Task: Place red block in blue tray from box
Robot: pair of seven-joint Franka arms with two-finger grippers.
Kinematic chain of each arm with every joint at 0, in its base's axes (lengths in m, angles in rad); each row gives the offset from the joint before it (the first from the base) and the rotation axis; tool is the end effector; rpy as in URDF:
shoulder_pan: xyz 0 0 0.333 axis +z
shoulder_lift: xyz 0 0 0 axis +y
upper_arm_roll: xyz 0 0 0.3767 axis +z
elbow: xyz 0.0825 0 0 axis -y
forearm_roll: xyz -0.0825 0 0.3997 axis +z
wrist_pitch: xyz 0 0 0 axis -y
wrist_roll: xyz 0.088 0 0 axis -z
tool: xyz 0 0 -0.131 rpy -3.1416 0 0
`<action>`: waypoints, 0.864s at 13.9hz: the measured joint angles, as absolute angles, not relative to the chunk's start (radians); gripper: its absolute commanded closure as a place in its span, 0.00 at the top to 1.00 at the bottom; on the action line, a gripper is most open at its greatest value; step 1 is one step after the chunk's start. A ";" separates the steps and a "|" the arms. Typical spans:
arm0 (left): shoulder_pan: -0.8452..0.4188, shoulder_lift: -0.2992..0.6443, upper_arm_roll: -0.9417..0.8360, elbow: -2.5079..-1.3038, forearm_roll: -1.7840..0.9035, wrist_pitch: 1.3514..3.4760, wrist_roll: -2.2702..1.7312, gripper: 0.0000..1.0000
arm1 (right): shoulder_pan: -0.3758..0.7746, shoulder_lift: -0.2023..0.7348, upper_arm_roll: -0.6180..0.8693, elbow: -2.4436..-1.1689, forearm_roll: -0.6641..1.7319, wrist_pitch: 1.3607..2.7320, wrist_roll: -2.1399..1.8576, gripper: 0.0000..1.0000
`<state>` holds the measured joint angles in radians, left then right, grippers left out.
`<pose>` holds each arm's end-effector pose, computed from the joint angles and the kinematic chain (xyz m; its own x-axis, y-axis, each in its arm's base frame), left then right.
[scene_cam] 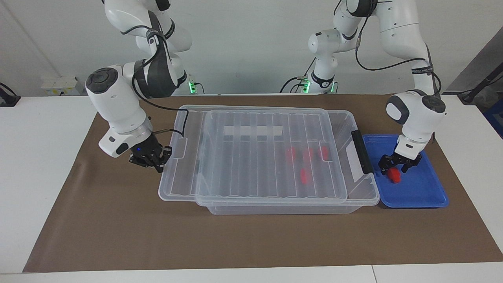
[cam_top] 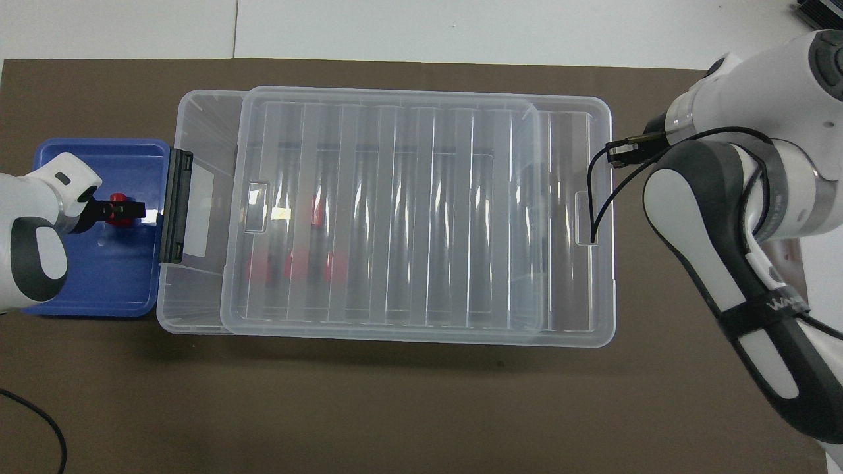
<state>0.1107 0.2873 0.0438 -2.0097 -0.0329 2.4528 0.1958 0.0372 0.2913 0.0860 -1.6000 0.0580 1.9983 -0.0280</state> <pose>0.6393 0.0977 0.3516 0.9877 -0.0215 0.1548 -0.0189 -0.9997 -0.0183 0.6889 0.0834 0.5026 0.9868 0.1198 0.1087 0.1285 -0.9887 -0.0766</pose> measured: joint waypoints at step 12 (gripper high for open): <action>-0.010 -0.058 0.014 -1.812 -0.020 1.824 0.046 1.00 | 0.047 0.291 0.193 -1.623 0.058 1.998 0.010 0.00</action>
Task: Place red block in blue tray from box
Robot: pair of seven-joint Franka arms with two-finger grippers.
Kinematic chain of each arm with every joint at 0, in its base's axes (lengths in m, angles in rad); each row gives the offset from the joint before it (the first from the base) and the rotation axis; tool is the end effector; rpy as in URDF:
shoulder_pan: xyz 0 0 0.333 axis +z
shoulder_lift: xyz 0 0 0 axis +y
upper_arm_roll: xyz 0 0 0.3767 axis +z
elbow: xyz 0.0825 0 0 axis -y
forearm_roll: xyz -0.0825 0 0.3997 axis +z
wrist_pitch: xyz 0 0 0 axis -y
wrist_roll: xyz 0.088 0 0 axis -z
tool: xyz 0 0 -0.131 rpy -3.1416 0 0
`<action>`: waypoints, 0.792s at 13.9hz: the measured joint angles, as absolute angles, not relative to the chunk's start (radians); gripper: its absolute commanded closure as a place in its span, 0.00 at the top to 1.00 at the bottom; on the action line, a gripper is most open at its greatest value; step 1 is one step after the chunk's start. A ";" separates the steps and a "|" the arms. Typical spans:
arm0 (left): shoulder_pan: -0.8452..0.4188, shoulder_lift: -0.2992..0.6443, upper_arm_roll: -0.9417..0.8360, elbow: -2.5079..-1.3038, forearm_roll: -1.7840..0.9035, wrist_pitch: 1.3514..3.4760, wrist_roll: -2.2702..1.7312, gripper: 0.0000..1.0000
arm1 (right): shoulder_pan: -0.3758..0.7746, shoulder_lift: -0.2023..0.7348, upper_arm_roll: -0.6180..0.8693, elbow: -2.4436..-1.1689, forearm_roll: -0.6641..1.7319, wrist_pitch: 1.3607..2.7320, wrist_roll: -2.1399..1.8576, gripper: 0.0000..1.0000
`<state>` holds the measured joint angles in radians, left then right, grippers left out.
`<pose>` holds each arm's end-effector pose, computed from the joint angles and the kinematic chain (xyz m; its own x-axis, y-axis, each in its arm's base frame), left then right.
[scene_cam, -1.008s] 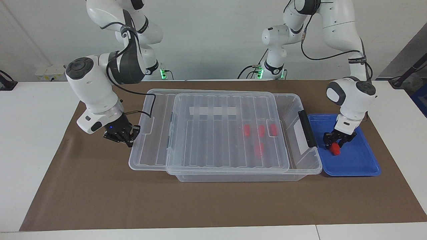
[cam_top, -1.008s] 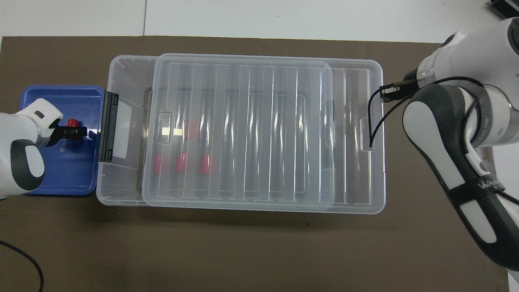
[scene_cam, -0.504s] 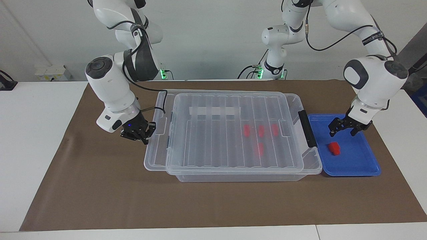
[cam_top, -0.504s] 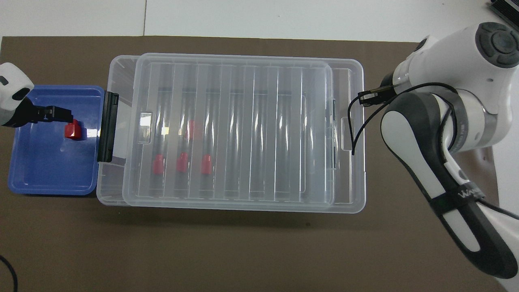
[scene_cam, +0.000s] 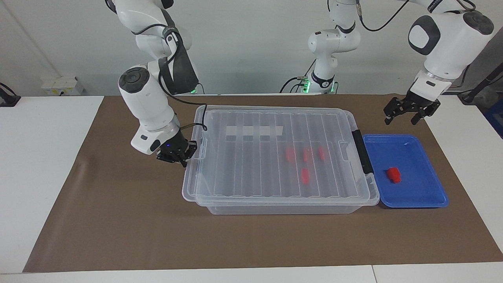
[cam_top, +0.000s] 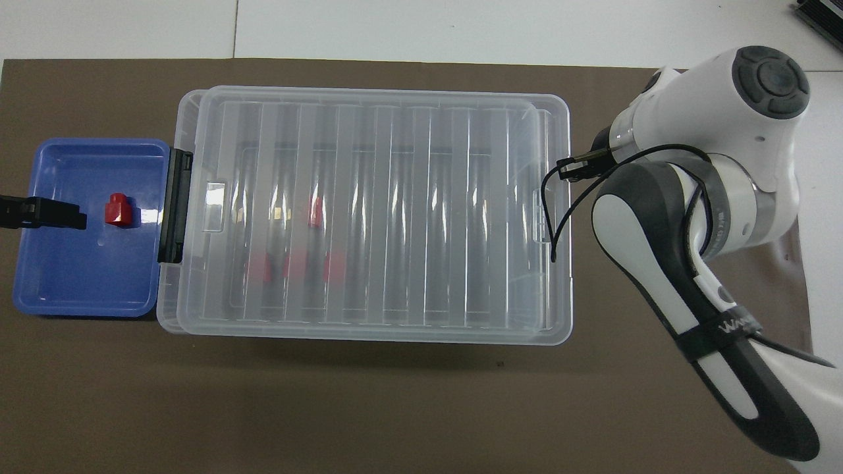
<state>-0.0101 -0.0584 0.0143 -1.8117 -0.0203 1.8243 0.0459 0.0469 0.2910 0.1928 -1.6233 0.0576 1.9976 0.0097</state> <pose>0.5655 0.0005 0.5981 0.9968 -0.0366 0.0718 -0.0379 -0.9991 0.0175 0.6716 0.1543 0.4937 0.9778 0.1915 0.0851 0.2002 -0.9736 -0.1099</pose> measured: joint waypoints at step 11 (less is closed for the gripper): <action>-0.081 -0.069 -0.066 -1.578 0.014 1.497 -0.070 1.00 | 0.045 0.287 0.202 -1.626 0.058 1.995 0.021 0.00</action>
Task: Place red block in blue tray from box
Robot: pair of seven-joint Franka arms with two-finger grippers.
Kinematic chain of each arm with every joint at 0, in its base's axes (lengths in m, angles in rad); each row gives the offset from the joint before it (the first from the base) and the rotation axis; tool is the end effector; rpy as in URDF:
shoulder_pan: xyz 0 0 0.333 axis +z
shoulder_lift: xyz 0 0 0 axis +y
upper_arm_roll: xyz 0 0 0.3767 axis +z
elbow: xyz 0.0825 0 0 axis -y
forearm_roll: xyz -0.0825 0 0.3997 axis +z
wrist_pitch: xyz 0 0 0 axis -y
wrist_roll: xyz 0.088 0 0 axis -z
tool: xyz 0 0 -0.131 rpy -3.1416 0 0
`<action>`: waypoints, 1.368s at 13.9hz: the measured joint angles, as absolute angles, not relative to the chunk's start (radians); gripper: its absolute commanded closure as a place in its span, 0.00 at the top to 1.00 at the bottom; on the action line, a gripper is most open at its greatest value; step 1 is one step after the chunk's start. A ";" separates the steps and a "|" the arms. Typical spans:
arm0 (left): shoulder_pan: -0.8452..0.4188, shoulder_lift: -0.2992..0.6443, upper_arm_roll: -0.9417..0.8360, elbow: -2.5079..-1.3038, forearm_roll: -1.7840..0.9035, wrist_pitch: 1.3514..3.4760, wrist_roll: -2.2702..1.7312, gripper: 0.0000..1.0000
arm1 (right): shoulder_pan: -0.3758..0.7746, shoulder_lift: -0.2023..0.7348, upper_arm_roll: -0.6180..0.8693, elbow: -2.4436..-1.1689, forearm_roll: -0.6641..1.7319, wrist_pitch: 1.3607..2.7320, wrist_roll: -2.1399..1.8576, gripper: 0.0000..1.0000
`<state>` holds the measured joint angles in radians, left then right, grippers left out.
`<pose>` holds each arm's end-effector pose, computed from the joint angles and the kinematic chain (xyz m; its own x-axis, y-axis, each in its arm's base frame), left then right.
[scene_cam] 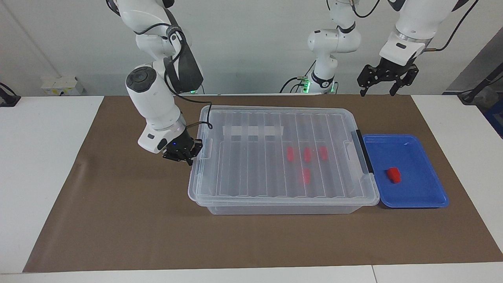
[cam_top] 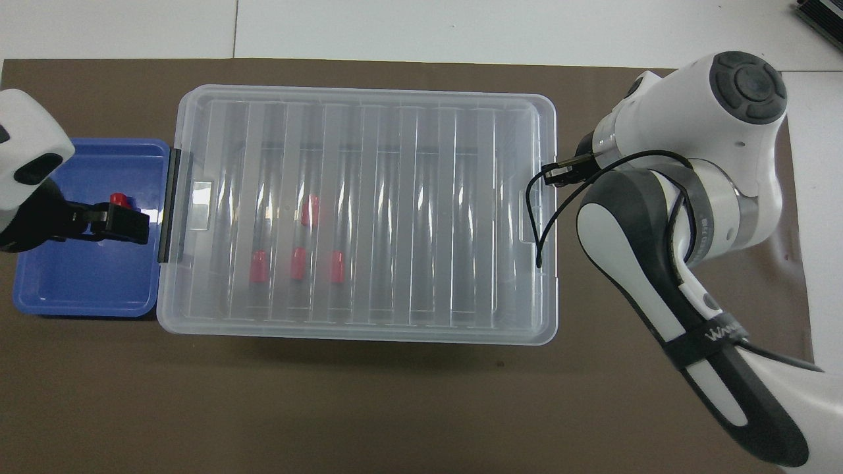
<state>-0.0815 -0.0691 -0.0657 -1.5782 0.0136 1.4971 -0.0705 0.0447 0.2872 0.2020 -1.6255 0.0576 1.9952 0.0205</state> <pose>0.5309 -0.0784 0.6894 0.9971 -0.0754 -0.0108 -0.0756 -0.9970 -0.0189 0.6693 0.1582 0.4953 0.9787 0.1877 0.0835 0.1964 -0.9740 -0.1127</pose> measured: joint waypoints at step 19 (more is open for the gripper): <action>-0.049 -0.069 -0.082 -1.617 0.014 1.582 -0.065 1.00 | 0.058 0.007 -0.015 -1.694 -0.026 1.768 0.201 1.00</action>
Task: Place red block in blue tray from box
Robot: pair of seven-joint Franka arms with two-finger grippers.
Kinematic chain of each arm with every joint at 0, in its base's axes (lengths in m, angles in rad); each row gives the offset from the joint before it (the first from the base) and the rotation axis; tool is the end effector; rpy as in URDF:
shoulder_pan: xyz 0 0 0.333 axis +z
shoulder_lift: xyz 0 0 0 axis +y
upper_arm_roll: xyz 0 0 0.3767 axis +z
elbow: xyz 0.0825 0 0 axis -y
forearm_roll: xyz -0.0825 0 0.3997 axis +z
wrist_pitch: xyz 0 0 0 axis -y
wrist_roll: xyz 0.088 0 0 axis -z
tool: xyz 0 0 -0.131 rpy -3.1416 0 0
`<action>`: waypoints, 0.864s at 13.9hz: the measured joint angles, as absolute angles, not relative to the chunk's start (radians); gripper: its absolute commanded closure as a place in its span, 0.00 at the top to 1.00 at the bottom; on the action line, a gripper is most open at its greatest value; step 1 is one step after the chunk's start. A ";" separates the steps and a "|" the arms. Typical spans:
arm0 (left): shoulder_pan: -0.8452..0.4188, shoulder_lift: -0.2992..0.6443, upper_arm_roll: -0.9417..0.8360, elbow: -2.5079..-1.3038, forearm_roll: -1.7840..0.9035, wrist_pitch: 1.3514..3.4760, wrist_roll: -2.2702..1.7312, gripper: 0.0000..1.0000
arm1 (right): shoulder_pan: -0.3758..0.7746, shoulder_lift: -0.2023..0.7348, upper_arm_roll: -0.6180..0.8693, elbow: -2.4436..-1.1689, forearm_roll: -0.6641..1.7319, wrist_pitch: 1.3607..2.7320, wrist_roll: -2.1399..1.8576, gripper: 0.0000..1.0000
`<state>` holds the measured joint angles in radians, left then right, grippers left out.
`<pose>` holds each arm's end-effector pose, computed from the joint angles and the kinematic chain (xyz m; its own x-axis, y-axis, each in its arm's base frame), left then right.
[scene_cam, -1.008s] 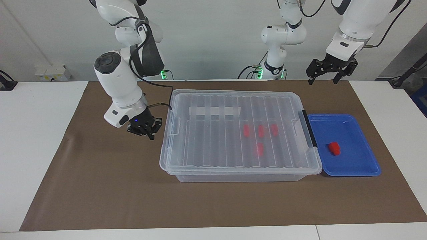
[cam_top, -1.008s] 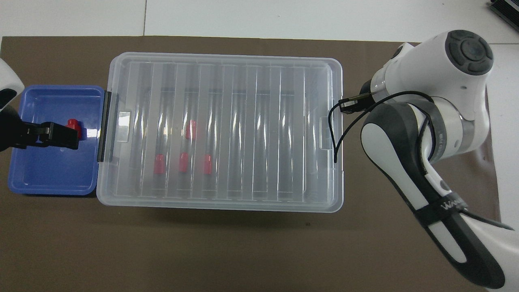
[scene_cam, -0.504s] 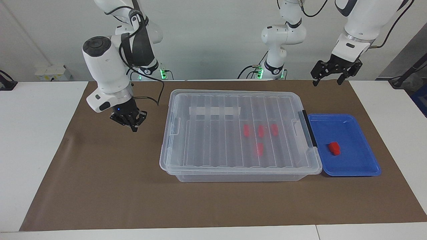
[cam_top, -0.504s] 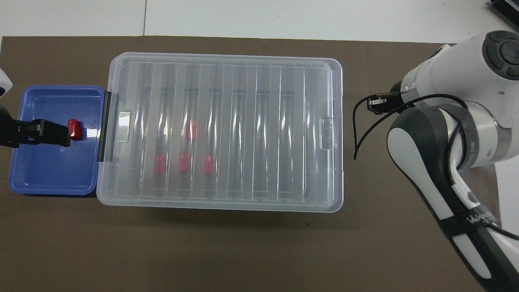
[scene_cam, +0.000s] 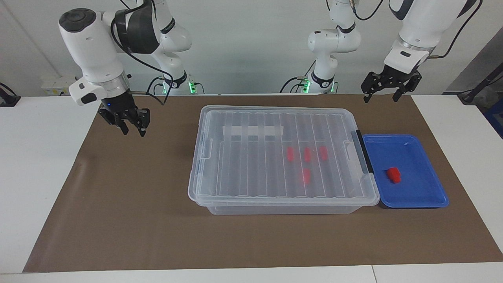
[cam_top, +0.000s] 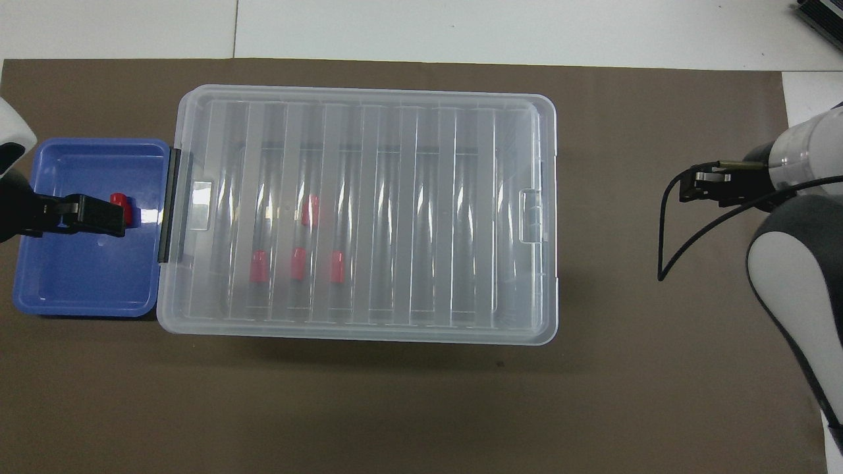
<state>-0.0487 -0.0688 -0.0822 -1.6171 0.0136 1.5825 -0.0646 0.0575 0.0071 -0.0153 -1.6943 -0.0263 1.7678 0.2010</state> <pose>0.5420 -0.0714 0.6779 0.9972 -0.0663 0.0351 -0.0658 -0.9977 -0.0170 0.5883 0.0219 0.6140 0.9857 -0.1531 0.0702 -0.1543 -0.9879 0.0124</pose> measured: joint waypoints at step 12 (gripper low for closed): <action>-0.049 -0.054 -0.082 -1.652 0.013 1.628 -0.065 1.00 | 0.033 -0.014 -0.021 -1.540 -0.021 1.522 0.206 1.00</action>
<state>-0.0494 -0.0542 -0.0819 -1.6523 0.0135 1.6276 -0.0645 0.0332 -0.0136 -0.0213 -1.5404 -0.0207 1.5217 0.2064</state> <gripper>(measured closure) 0.000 0.000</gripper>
